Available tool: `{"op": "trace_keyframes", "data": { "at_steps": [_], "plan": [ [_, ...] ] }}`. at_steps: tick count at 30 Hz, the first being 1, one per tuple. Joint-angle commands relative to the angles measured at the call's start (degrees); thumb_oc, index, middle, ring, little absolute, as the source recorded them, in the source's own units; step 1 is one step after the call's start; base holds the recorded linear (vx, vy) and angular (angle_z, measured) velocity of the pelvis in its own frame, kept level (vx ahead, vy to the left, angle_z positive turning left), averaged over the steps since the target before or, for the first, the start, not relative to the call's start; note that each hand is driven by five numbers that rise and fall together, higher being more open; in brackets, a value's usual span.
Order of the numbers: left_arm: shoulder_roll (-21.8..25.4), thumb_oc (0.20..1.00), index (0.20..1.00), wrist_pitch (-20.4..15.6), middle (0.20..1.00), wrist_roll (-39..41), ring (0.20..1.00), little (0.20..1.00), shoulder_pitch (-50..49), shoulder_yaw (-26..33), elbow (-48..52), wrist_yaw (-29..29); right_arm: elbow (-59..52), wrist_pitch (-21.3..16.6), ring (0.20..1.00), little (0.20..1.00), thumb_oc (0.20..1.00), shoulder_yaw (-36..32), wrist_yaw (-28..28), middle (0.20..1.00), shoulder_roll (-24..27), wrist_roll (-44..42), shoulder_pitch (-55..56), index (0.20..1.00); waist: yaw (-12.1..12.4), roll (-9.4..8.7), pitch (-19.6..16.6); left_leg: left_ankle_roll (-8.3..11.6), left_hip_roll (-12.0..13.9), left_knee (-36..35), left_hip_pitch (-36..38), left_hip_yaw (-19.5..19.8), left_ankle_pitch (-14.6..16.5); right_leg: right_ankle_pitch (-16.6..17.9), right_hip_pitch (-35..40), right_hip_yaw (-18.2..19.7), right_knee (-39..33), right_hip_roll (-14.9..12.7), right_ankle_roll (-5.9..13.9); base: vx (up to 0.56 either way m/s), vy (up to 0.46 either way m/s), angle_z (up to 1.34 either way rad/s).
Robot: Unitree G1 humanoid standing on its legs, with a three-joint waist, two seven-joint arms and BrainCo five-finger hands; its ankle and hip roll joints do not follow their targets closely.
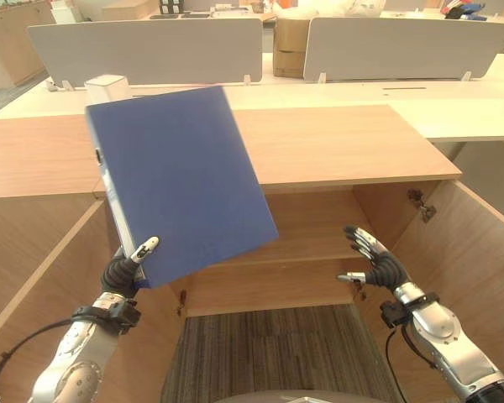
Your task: Put the empty folder in the office cabinet
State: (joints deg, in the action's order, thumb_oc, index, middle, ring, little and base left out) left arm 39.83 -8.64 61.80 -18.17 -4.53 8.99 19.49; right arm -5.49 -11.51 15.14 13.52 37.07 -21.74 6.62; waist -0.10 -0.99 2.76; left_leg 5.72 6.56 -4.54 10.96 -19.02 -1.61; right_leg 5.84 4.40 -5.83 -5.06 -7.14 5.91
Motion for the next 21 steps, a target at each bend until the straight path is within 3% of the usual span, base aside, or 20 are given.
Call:
{"op": "trace_keyframes", "data": {
  "at_steps": [1, 6, 12, 21],
  "plan": [
    [3.9, 0.200, 0.200, -3.4, 0.200, -1.3, 0.200, 0.200, 4.9, 1.0, 2.5, 3.3, 0.3, -2.3, 1.000, 1.000, 1.000, -0.1, 1.8, 1.000, 2.3, -7.2, -4.3, 1.000, 0.2, -1.84, -1.8, -0.14, 0.5, -0.5, -1.0, 3.9, 2.5, 0.4, -0.5, -0.7, 0.8, -5.2, 5.00, 0.00, 0.000, 0.00],
    [8.2, 0.200, 0.200, -4.8, 0.200, -4.6, 0.200, 0.200, 5.4, 2.0, 2.3, 3.6, -2.3, -3.2, 1.000, 1.000, 1.000, -2.1, 1.3, 1.000, 3.2, -12.6, -6.6, 1.000, 0.3, -1.74, -2.1, -0.01, 0.6, -0.5, -1.0, 3.9, 2.5, 0.4, -0.4, -0.7, 0.8, -5.2, 5.05, 0.00, 0.000, 0.00],
    [9.6, 0.200, 0.200, -5.5, 0.200, -6.1, 0.200, 0.200, 6.8, 4.1, 1.3, 4.6, -0.1, -3.9, 1.000, 1.000, 1.000, -5.7, -0.4, 1.000, 3.9, -15.7, -11.0, 1.000, 0.8, -1.82, -2.5, 0.07, 0.7, -0.5, -1.1, 4.0, 2.6, 0.4, -0.3, -0.9, 0.7, -5.2, 4.98, 0.00, 0.000, -0.01],
    [13.5, 0.200, 0.200, -6.2, 0.200, -5.9, 0.200, 0.200, 9.7, 2.4, 1.5, 5.2, 5.4, -2.6, 1.000, 1.000, 1.000, -0.6, -0.1, 1.000, 6.9, -23.2, -19.6, 1.000, 2.0, -2.44, -2.6, 0.37, 1.0, -0.5, -1.7, 4.0, 2.2, 0.5, -0.4, -1.3, 0.4, -5.1, 4.93, 0.00, -0.002, 0.01]
  ]
}}
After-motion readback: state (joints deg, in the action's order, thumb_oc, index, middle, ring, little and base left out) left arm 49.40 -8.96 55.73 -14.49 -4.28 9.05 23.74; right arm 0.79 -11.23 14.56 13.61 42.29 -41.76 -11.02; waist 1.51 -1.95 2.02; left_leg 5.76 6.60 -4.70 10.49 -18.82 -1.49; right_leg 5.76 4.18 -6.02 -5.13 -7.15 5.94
